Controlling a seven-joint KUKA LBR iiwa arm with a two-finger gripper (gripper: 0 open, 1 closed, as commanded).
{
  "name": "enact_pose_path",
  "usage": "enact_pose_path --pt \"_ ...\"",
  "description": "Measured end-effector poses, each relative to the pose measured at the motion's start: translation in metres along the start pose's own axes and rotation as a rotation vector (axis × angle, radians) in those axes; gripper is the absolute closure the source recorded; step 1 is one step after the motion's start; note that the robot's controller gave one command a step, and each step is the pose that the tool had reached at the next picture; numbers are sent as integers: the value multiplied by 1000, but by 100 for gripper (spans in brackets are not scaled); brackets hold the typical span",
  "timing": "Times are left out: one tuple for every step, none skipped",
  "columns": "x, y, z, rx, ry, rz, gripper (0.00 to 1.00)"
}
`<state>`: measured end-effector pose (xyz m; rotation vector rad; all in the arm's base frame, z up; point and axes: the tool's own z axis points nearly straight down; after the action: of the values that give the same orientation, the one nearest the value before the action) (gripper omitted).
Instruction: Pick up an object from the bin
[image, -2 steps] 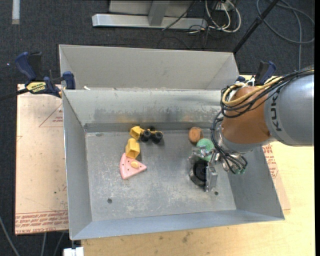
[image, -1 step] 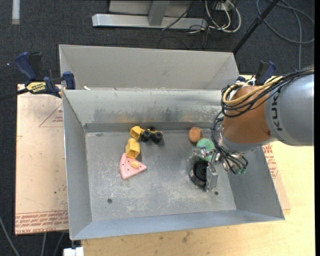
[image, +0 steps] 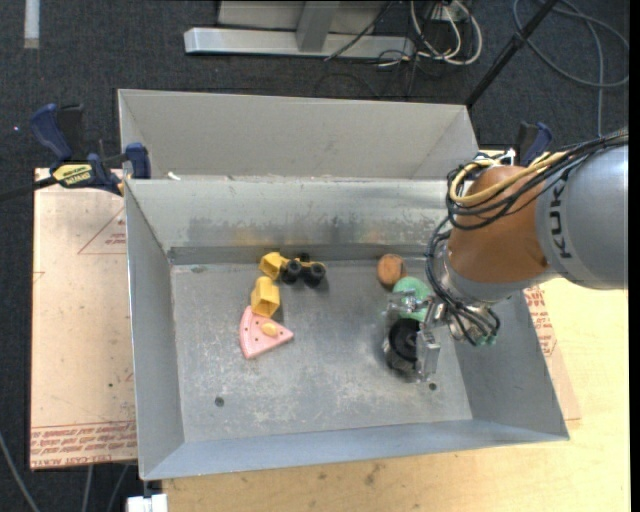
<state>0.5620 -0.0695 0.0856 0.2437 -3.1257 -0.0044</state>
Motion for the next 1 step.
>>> enact_pose_path --pt "0 0 -22 0 0 0 100"
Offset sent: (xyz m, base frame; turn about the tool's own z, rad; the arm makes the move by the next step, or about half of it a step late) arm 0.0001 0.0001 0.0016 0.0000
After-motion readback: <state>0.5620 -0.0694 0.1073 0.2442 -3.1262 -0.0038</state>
